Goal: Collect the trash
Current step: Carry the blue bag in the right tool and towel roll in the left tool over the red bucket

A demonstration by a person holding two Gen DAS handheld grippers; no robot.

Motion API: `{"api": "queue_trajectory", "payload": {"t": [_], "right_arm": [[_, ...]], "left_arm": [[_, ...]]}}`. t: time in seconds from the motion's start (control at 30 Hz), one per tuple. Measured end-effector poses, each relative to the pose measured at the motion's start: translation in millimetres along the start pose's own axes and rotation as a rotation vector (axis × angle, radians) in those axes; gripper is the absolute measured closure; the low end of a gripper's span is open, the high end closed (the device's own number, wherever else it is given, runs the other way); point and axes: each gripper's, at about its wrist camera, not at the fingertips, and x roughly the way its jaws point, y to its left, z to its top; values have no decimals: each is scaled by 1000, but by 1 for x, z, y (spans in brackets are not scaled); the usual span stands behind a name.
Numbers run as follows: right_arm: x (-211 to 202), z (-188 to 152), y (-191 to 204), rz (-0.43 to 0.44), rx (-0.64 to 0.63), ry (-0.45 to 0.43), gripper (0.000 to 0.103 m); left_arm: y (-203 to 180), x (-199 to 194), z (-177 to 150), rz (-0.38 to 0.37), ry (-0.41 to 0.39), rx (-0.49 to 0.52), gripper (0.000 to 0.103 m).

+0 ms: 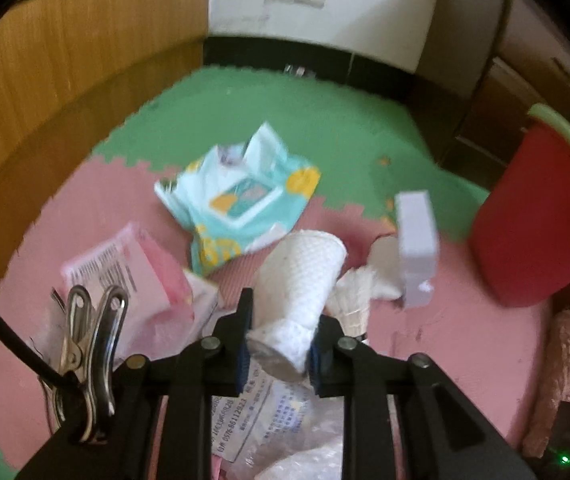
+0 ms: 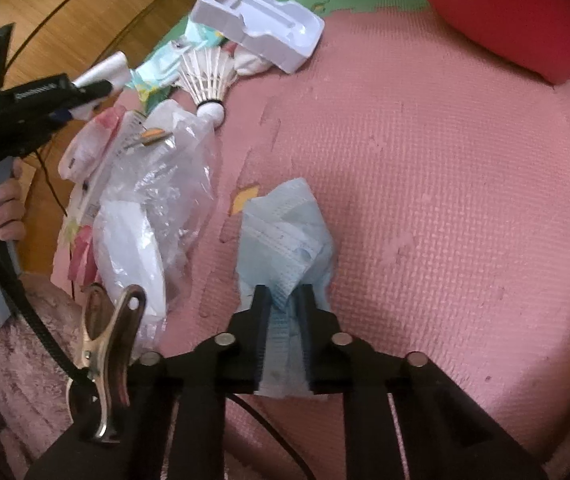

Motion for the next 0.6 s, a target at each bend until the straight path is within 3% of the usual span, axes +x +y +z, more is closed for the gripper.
{"api": "queue_trajectory", "payload": {"t": [0.2,0.6], "right_arm": [[-27,3,4,-7,-23,-111,93],[-95,-3,39,-35,-188,-352,94]], "left_arm": [[-28,-41,2,4,-54,96,80],[-66,-113,3,-47,-139,84,80]]}}
